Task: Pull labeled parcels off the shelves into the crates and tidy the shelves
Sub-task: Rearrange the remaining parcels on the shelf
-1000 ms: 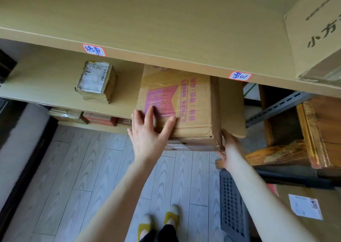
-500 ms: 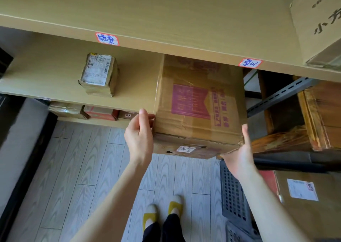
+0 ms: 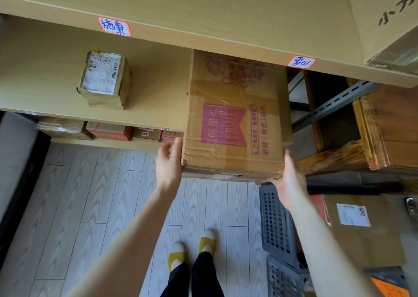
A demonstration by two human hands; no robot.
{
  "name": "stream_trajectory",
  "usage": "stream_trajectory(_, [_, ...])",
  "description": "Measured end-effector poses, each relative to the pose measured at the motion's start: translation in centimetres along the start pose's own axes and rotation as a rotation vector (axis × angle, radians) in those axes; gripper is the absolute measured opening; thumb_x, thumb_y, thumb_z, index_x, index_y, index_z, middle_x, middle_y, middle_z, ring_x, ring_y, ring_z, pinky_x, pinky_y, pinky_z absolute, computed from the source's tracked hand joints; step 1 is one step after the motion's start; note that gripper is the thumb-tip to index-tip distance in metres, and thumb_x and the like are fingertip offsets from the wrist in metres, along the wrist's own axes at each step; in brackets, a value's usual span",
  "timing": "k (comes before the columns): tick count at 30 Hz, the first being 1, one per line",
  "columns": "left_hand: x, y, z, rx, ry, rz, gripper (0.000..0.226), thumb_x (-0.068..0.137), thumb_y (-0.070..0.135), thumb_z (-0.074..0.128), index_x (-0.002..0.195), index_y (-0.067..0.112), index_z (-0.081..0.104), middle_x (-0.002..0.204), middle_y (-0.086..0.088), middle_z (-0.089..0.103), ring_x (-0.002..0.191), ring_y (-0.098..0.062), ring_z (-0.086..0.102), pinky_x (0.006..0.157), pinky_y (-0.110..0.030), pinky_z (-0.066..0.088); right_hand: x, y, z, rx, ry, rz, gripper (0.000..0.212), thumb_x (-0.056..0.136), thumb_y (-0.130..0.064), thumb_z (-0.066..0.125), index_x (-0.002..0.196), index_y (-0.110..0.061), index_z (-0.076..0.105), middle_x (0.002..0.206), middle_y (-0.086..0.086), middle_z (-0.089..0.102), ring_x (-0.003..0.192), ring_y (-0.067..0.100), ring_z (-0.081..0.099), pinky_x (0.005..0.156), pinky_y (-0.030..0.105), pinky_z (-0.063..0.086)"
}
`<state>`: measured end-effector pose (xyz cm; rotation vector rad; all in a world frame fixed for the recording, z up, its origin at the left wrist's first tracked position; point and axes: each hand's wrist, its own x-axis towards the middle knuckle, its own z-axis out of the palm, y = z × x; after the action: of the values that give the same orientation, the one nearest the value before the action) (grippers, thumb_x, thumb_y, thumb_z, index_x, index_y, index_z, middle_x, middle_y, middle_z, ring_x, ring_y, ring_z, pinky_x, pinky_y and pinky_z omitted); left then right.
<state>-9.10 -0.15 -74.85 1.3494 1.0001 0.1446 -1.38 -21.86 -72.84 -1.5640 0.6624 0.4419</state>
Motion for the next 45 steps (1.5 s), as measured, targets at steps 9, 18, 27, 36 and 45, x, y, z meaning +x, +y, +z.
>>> stream_trajectory(9, [0.3, 0.7, 0.0, -0.002, -0.222, 0.132, 0.032, 0.091, 0.048, 0.046, 0.086, 0.023, 0.066, 0.084, 0.013, 0.063, 0.073, 0.005, 0.055, 0.063, -0.003, 0.040, 1.3, -0.5, -1.1, -0.142, -0.013, 0.020, 0.101, 0.048, -0.087, 0.054, 0.130, -0.028, 0.047, 0.135, -0.002, 0.053, 0.125, 0.021, 0.049, 0.105, 0.047, 0.038])
stream_trajectory(18, [1.2, 2.7, -2.4, 0.141, -0.101, -0.004, 0.088, 0.043, 0.071, 0.066, 0.110, 0.015, 0.053, 0.112, 0.005, 0.061, 0.100, -0.009, 0.058, 0.092, -0.027, 0.045, 1.4, 2.6, -0.5, 0.037, -0.122, -0.005, 0.037, 0.090, -0.052, 0.041, 0.107, -0.027, 0.062, 0.108, 0.002, 0.071, 0.099, 0.017, 0.068, 0.079, 0.034, 0.056])
stream_trajectory(27, [0.1, 1.6, -0.8, 0.220, -0.049, 0.114, 0.032, 0.077, 0.051, 0.066, 0.085, 0.020, 0.068, 0.075, 0.009, 0.065, 0.067, -0.003, 0.056, 0.061, -0.019, 0.042, 0.4, -0.3, 0.0, -0.143, -0.153, 0.012, 0.034, 0.084, -0.060, 0.047, 0.084, -0.035, 0.070, 0.101, 0.002, 0.072, 0.097, 0.022, 0.066, 0.087, 0.045, 0.051])
stream_trajectory(36, [-1.8, 1.5, 1.0, 0.136, -0.283, -0.060, 0.027, 0.090, 0.047, 0.048, 0.108, 0.034, 0.064, 0.097, 0.011, 0.067, 0.088, -0.008, 0.060, 0.073, -0.027, 0.050, 0.9, 0.7, -1.9, -0.170, -0.128, 0.264, 0.055, 0.083, -0.071, 0.037, 0.100, -0.026, 0.064, 0.097, 0.005, 0.072, 0.096, 0.024, 0.066, 0.088, 0.045, 0.052])
stream_trajectory(45, [-0.8, 5.4, 9.8, -0.087, -0.269, -0.023, 0.017, 0.087, 0.013, 0.059, 0.103, 0.013, 0.063, 0.084, 0.000, 0.061, 0.070, -0.011, 0.054, 0.062, -0.021, 0.041, 2.5, -2.8, -5.9, 0.359, -0.115, -0.104, 0.017, 0.087, -0.034, 0.058, 0.101, -0.025, 0.062, 0.100, -0.007, 0.073, 0.110, 0.012, 0.061, 0.080, 0.020, 0.051])
